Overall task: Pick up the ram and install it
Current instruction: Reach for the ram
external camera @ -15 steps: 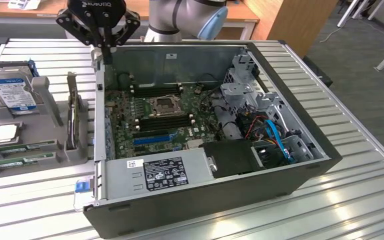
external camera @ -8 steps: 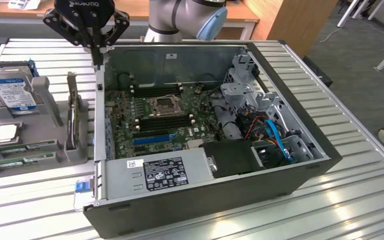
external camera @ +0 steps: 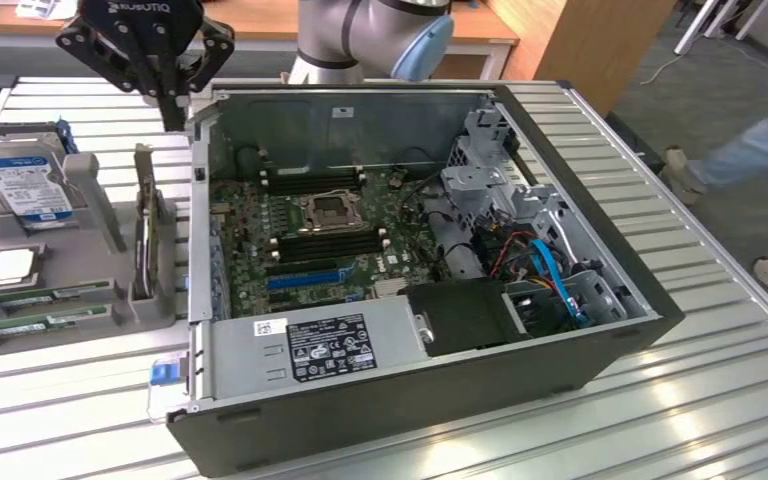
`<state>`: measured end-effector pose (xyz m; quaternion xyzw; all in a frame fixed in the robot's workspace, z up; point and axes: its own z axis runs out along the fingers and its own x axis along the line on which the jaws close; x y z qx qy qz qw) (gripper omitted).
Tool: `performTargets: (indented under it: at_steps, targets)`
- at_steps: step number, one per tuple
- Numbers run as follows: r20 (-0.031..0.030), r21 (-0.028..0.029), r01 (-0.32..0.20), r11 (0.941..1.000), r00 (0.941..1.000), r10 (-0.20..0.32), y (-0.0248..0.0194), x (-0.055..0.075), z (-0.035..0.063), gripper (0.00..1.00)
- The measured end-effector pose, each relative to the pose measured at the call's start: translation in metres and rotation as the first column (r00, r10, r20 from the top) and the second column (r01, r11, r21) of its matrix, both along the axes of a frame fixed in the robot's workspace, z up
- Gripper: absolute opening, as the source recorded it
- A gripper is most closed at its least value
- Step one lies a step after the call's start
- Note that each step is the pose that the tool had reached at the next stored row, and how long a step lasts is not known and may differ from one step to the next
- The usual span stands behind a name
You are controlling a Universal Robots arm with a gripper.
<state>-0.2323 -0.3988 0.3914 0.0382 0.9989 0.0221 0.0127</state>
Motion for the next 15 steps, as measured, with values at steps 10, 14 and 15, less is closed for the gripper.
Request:
performTargets:
  at_steps: [10,14,15]
  targets:
    - [0.0000,0.0000,0.001,1.0000,1.0000,-0.001,0.0000,-0.027,-0.0007,0.10]
    - [-0.0001,-0.0001,0.000,1.0000,1.0000,0.000,0.0000,-0.038,-0.0010,0.10]
    - [-0.0001,-0.0001,0.000,1.0000,1.0000,0.000,0.0000,-0.041,-0.0011,0.10]
